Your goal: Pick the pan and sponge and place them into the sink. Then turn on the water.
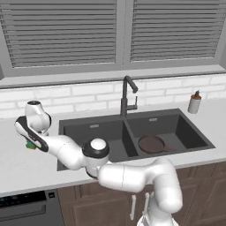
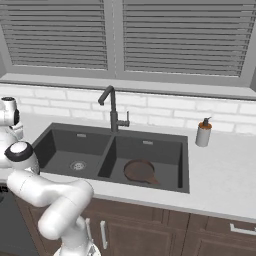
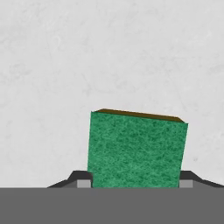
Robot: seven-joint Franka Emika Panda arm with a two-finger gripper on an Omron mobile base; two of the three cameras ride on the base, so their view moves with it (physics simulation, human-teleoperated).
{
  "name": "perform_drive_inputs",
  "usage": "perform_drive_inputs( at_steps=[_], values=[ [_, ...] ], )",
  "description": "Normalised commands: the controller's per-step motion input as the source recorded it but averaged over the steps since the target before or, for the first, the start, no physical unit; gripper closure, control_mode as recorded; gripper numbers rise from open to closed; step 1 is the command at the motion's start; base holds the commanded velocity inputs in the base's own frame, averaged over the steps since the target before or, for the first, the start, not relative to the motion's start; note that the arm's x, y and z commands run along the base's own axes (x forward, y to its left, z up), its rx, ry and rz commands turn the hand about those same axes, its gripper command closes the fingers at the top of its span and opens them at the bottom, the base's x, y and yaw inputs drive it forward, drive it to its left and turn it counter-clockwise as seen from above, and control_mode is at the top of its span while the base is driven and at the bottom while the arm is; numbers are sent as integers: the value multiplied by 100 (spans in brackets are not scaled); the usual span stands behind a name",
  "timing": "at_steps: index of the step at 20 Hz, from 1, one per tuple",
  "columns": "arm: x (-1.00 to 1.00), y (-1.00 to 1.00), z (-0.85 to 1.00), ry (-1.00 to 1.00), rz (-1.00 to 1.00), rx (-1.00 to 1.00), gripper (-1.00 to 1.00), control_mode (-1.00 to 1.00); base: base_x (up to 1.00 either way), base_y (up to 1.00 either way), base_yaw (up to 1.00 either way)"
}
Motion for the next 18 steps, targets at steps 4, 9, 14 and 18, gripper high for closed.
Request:
perform_drive_inputs(
  at_steps=[4,9,14,18],
  values=[
    [0,41,-100,5,0,0,100,-100,0,0,0],
    [-29,0,-100,7,3,1,100,-100,0,0,0],
    [-77,-37,-100,1,1,1,100,-100,0,0,0],
    [-67,-7,-100,0,0,-7,100,-100,0,0,0]
  ],
)
